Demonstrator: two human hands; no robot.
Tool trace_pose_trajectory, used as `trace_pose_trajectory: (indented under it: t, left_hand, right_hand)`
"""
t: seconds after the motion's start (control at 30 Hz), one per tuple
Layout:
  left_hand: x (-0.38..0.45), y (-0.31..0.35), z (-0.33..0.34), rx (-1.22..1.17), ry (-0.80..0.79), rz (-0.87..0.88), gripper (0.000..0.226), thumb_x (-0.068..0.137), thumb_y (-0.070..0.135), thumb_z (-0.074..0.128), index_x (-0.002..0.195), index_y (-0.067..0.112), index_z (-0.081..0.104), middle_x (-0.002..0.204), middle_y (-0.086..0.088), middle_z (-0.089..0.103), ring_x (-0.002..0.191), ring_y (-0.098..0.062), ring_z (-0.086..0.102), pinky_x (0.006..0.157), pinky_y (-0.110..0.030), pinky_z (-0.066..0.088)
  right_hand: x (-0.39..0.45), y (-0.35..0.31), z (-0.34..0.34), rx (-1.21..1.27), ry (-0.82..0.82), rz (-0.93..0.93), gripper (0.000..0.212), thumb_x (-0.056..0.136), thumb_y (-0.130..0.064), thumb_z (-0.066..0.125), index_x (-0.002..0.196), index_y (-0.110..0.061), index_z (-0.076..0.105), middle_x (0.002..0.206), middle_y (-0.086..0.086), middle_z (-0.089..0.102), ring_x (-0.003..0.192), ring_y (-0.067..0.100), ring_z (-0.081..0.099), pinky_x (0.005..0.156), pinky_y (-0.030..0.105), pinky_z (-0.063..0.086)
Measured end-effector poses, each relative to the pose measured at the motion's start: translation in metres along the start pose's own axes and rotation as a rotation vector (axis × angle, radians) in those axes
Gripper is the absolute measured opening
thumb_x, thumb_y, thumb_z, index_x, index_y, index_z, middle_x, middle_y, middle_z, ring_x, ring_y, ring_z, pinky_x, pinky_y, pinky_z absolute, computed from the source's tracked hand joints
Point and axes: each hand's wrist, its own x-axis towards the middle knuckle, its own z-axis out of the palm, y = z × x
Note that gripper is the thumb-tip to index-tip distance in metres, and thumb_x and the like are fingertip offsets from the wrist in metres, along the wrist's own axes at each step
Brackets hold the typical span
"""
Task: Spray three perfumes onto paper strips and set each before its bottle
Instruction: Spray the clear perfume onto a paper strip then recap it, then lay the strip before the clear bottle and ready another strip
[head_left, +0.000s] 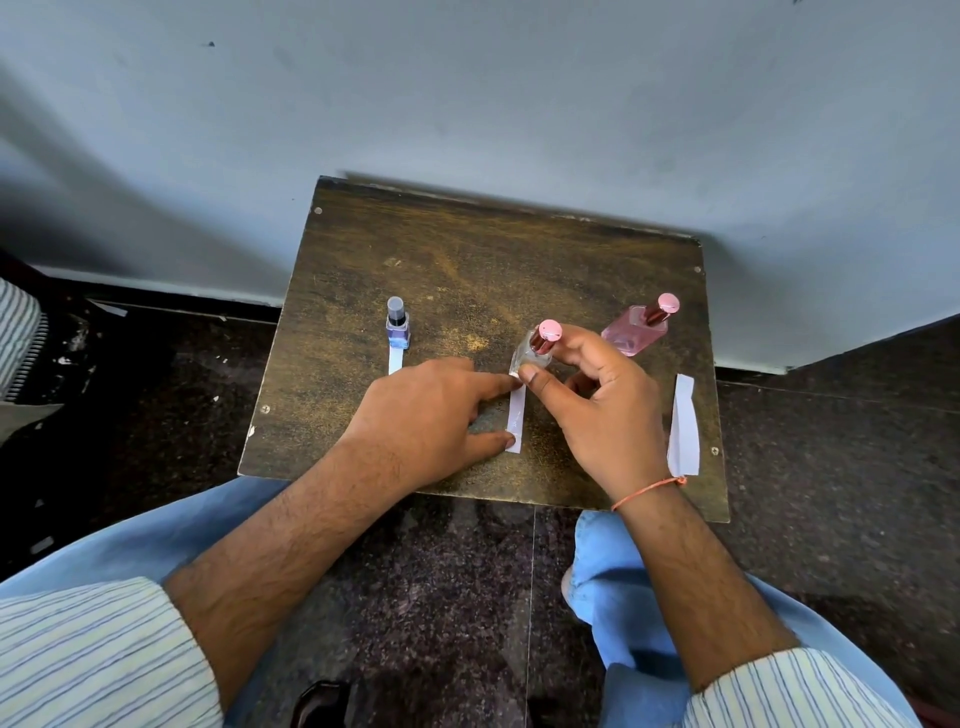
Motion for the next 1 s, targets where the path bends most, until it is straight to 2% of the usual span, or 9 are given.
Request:
trace_pose_trajectory:
  t: [0.1, 0.2, 0.27, 0.5, 0.6, 0.7, 0.83, 0.93, 1.0]
  left_hand:
    - [0.0, 0.0, 0.0, -0.004, 0.005, 0.004, 0.066, 0.092, 0.074, 0.061, 0.153, 0.057, 0.042, 0.099, 0.018, 0.05, 0.105, -0.011, 0.064, 0.078, -0.04, 0.062]
    - [-0.001, 0.0, 0.0, -0.022, 0.014, 0.009, 0.065, 0.092, 0.073, 0.062, 0.152, 0.058, 0.044, 0.1, 0.019, 0.052, 0.103, -0.01, 0.064, 0.079, -0.039, 0.061]
    - [-0.001, 0.001, 0.0, -0.023, 0.018, 0.011, 0.065, 0.091, 0.073, 0.062, 0.152, 0.057, 0.044, 0.101, 0.019, 0.054, 0.104, -0.01, 0.064, 0.08, -0.039, 0.062]
    - [0.0, 0.002, 0.002, -0.05, 0.041, 0.036, 0.062, 0.089, 0.072, 0.066, 0.147, 0.054, 0.052, 0.09, 0.021, 0.053, 0.091, -0.005, 0.055, 0.073, -0.033, 0.056]
    - [0.001, 0.009, 0.004, -0.092, 0.087, 0.089, 0.051, 0.089, 0.072, 0.065, 0.136, 0.05, 0.063, 0.085, 0.019, 0.057, 0.085, -0.002, 0.054, 0.066, -0.028, 0.049]
    - [0.002, 0.017, 0.007, -0.175, 0.125, 0.162, 0.044, 0.091, 0.07, 0.064, 0.126, 0.044, 0.072, 0.081, 0.017, 0.061, 0.078, -0.004, 0.057, 0.068, -0.03, 0.056]
    - [0.003, 0.034, 0.009, -0.231, 0.16, 0.218, 0.03, 0.093, 0.063, 0.064, 0.108, 0.04, 0.076, 0.073, 0.016, 0.06, 0.069, -0.003, 0.055, 0.059, -0.026, 0.047]
    - [0.005, 0.047, 0.011, -0.254, 0.169, 0.274, 0.029, 0.095, 0.061, 0.061, 0.102, 0.038, 0.075, 0.072, 0.016, 0.06, 0.069, -0.002, 0.054, 0.06, -0.028, 0.054]
    - [0.006, 0.055, 0.012, -0.265, 0.159, 0.293, 0.028, 0.096, 0.058, 0.063, 0.106, 0.037, 0.078, 0.074, 0.016, 0.064, 0.07, 0.0, 0.056, 0.061, -0.03, 0.057]
  right_hand:
    - [0.0, -0.001, 0.0, -0.005, -0.002, 0.019, 0.041, 0.092, -0.03, 0.086, 0.132, -0.033, 0.076, 0.112, -0.021, 0.08, 0.096, 0.011, 0.075, 0.078, 0.005, 0.049]
    - [-0.001, 0.0, 0.0, -0.016, -0.008, 0.031, 0.042, 0.093, -0.028, 0.086, 0.133, -0.034, 0.075, 0.113, -0.023, 0.08, 0.084, 0.01, 0.073, 0.069, 0.027, 0.063]
    - [-0.001, 0.0, -0.001, -0.026, -0.021, 0.034, 0.044, 0.093, -0.027, 0.085, 0.135, -0.035, 0.074, 0.116, -0.023, 0.079, 0.079, 0.011, 0.072, 0.065, 0.034, 0.066]
    - [-0.003, -0.002, -0.006, 0.01, -0.025, 0.034, 0.055, 0.09, -0.021, 0.089, 0.14, -0.035, 0.07, 0.123, -0.024, 0.078, 0.069, 0.01, 0.069, 0.076, 0.013, 0.055]
    - [-0.005, -0.002, -0.014, -0.043, -0.023, 0.038, 0.054, 0.089, -0.025, 0.089, 0.14, -0.035, 0.07, 0.121, -0.027, 0.078, 0.07, 0.007, 0.07, 0.08, 0.016, 0.057]
    - [-0.006, -0.002, -0.023, -0.079, -0.01, 0.053, 0.045, 0.087, -0.027, 0.09, 0.129, -0.034, 0.074, 0.115, -0.024, 0.08, 0.071, 0.006, 0.071, 0.08, 0.026, 0.062]
    - [-0.008, -0.002, -0.042, -0.196, -0.018, 0.052, 0.017, 0.086, -0.044, 0.087, 0.097, -0.032, 0.081, 0.085, -0.019, 0.08, 0.079, 0.001, 0.075, 0.079, 0.037, 0.064]
    - [-0.007, -0.002, -0.066, -0.503, 0.015, 0.108, 0.036, 0.085, -0.068, 0.074, 0.08, -0.032, 0.077, 0.071, -0.017, 0.073, 0.076, 0.007, 0.072, 0.073, 0.037, 0.06]
    - [-0.006, 0.002, -0.086, -0.651, 0.035, 0.194, 0.04, 0.083, -0.073, 0.072, 0.082, -0.033, 0.074, 0.078, -0.015, 0.074, 0.086, 0.016, 0.073, 0.078, 0.039, 0.06]
